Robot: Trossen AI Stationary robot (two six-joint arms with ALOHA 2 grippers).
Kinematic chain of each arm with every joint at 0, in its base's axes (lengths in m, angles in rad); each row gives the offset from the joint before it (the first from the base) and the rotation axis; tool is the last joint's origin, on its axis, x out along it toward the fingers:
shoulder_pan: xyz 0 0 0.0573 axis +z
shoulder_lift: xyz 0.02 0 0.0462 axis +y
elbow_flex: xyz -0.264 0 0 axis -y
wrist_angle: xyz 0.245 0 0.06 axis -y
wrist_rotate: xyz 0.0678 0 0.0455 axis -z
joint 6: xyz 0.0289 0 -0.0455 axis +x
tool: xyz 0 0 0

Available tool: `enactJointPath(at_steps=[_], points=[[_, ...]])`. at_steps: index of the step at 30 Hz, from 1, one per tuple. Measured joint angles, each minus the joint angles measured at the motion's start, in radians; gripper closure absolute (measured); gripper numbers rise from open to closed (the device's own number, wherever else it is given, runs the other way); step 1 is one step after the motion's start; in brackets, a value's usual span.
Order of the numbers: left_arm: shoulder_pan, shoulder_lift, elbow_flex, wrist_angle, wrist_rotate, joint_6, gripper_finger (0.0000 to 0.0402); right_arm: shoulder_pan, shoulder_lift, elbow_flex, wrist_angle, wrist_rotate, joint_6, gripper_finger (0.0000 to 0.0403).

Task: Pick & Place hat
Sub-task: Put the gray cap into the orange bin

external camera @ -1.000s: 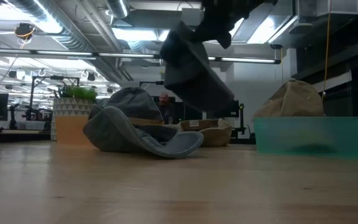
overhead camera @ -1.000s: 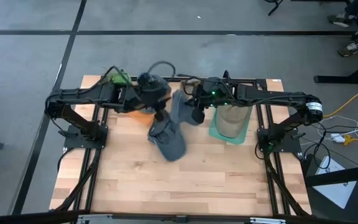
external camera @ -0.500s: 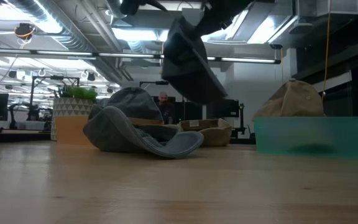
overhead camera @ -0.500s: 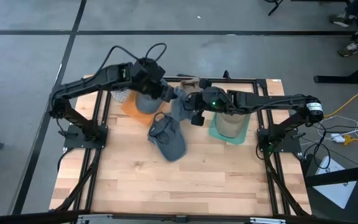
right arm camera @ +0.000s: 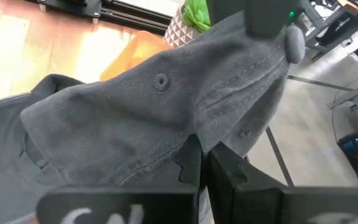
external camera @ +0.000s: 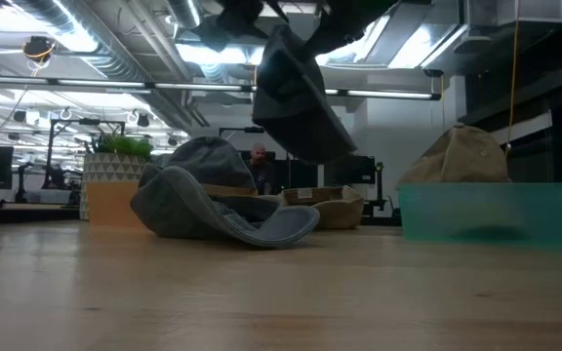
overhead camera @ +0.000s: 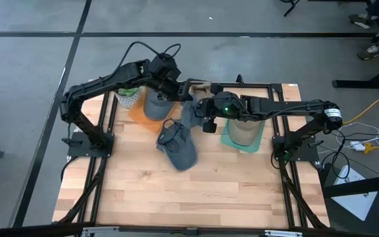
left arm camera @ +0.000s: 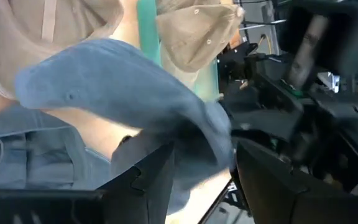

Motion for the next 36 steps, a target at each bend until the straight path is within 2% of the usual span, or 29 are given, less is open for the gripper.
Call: enactJointPath(at_steps=[8,15,19,26,31,36], points=[[0.023,0.075,0.0,0.039,0.096,-0.018,0.0235,0.0,0.0,0.0,0.0,-0.011,-0.002,0.039],[0.022,0.113,0.0,0.144,0.188,0.055,0.0238,0.0,0.0,0.0,-0.005,-0.021,-0.001,0.039],[0.022,0.109,-0.001,0.143,0.169,0.103,0.0273,0.0,0.0,0.0,-0.022,-0.025,0.013,0.039],[0.028,0.087,-0.001,0.109,0.133,0.21,0.0386,0.0,-0.001,0.0,-0.024,-0.031,0.094,0.0389],[0.024,0.087,-0.001,0.011,0.113,0.371,0.0388,-0.004,0.0,0.0,-0.034,-0.079,0.153,0.0364],[0.01,0.084,-0.001,-0.044,0.109,0.502,0.0391,-0.021,-0.006,0.0,-0.038,-0.197,0.316,0.0305]])
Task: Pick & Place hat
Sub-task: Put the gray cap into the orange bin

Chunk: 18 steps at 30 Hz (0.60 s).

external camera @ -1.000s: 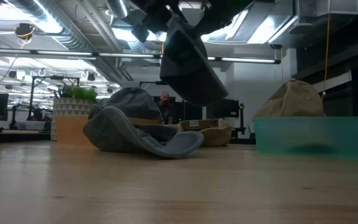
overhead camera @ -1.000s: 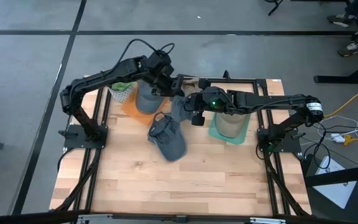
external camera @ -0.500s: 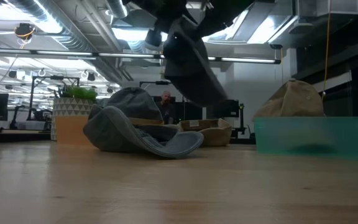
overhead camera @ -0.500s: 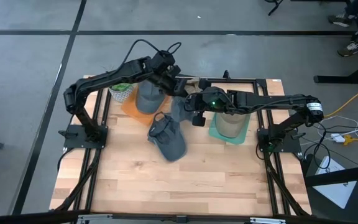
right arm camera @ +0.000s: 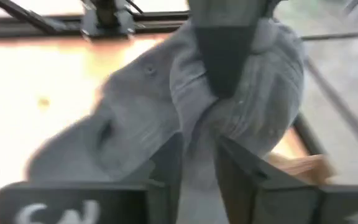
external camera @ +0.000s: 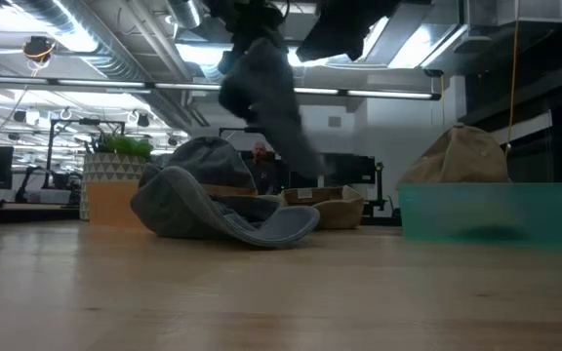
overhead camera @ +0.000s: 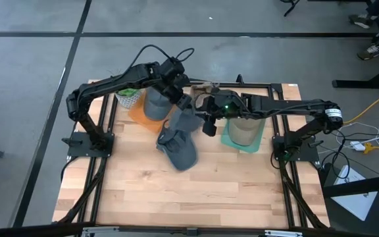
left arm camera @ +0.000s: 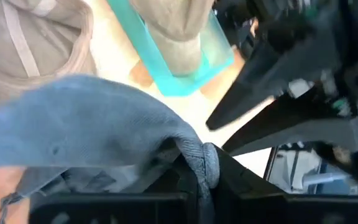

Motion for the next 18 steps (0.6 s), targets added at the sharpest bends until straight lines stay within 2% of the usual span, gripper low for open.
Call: enactJointPath(at_steps=[5,9,13,18], points=[[-0.009,-0.033,0.0,-0.03,0.007,0.053,0.0384,-0.021,-0.028,0.0,-0.006,-0.092,0.096,0.0236],[-0.02,-0.085,0.0,-0.033,0.006,0.169,0.0378,-0.025,-0.056,0.0,-0.02,-0.092,0.131,0.0199],[-0.03,-0.159,0.0,-0.072,0.001,0.371,0.0391,-0.025,-0.089,0.0,-0.034,-0.084,0.13,0.0183],[-0.035,-0.265,0.0,-0.207,-0.055,0.561,0.0385,-0.037,-0.109,0.0,-0.082,-0.083,0.126,0.0184]])
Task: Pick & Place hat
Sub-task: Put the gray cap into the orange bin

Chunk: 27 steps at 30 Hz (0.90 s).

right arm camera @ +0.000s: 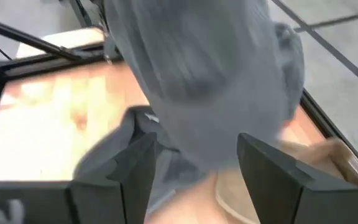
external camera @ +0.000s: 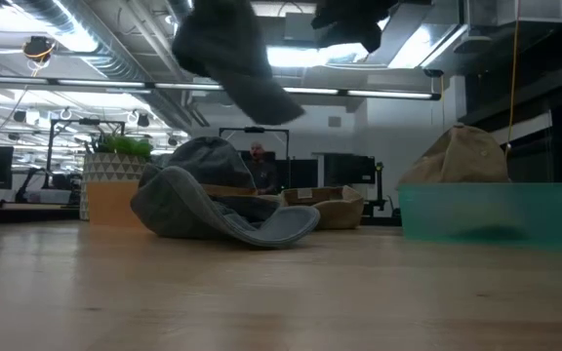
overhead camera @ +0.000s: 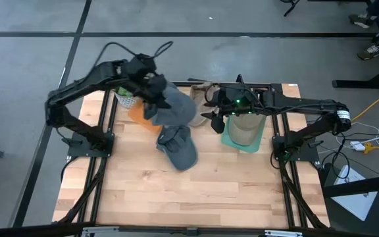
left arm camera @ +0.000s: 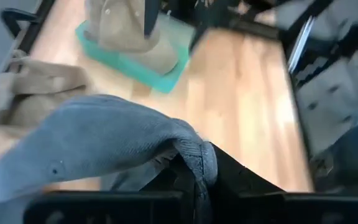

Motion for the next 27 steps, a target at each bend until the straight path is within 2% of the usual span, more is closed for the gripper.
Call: enactJointPath(at_steps=[4,8,12,15,18,23,27], points=[[-0.002,-0.077,0.0,-0.135,-0.076,0.177,0.0386,-0.004,-0.002,0.0,-0.015,0.001,-0.009,0.0189],[-0.002,-0.137,0.0,-0.233,-0.163,0.449,0.0391,-0.006,-0.002,0.0,-0.015,0.001,-0.011,0.0191],[-0.002,-0.17,0.0,-0.239,-0.321,0.62,0.0388,-0.006,-0.002,0.0,-0.016,0.001,-0.017,0.0191],[0.002,-0.172,0.0,-0.235,-0.372,0.696,0.0389,-0.006,-0.002,0.0,-0.016,0.001,-0.013,0.0191],[0.013,-0.172,0.0,-0.237,-0.354,0.76,0.0391,-0.006,-0.002,0.0,-0.023,0.007,-0.012,0.0191],[0.047,-0.158,0.0,-0.314,-0.268,0.896,0.0392,-0.006,-0.001,0.0,-0.023,0.132,-0.011,0.0191],[0.098,-0.133,0.0,-0.433,-0.184,1.026,0.0392,-0.006,-0.001,0.0,-0.023,0.191,-0.042,0.0191]])
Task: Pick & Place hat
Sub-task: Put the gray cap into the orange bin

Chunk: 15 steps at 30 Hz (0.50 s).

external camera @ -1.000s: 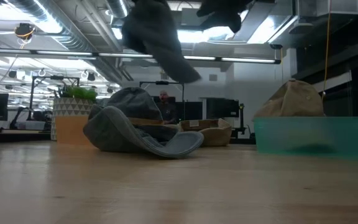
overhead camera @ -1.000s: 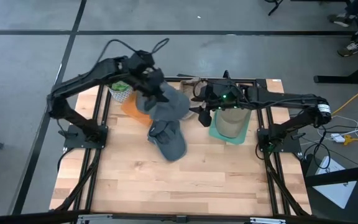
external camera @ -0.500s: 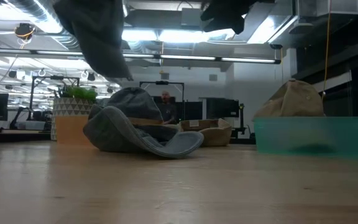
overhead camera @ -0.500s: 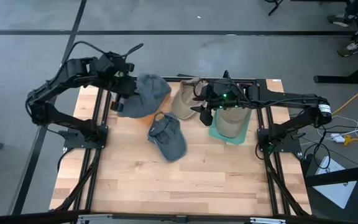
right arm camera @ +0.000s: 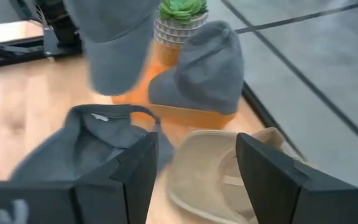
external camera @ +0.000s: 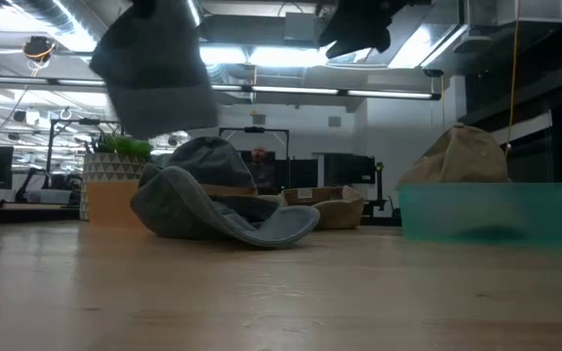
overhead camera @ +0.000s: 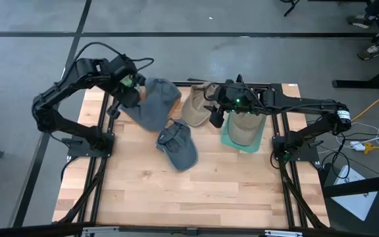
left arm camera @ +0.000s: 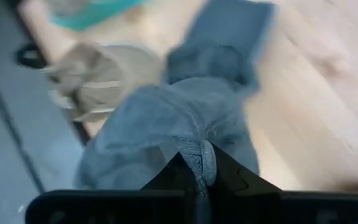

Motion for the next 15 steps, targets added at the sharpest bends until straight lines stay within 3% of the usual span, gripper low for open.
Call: enactJointPath(at_steps=[3,5,9,15], points=[[0.021,0.024,-0.003,-0.055,-0.001,0.104,0.0392,0.0,0.0,0.0,0.0,0.025,-0.025,0.0191],[0.013,0.023,-0.022,-0.006,-0.031,0.136,0.0392,0.0,0.0,0.0,0.0,0.036,-0.024,0.0191],[0.019,0.0,-0.027,0.009,-0.178,0.197,0.0392,0.0,0.0,0.0,0.0,0.074,-0.024,0.0191],[0.018,0.009,-0.029,0.048,-0.297,0.217,0.0392,0.0,0.0,0.0,0.0,0.074,-0.027,0.0191]])
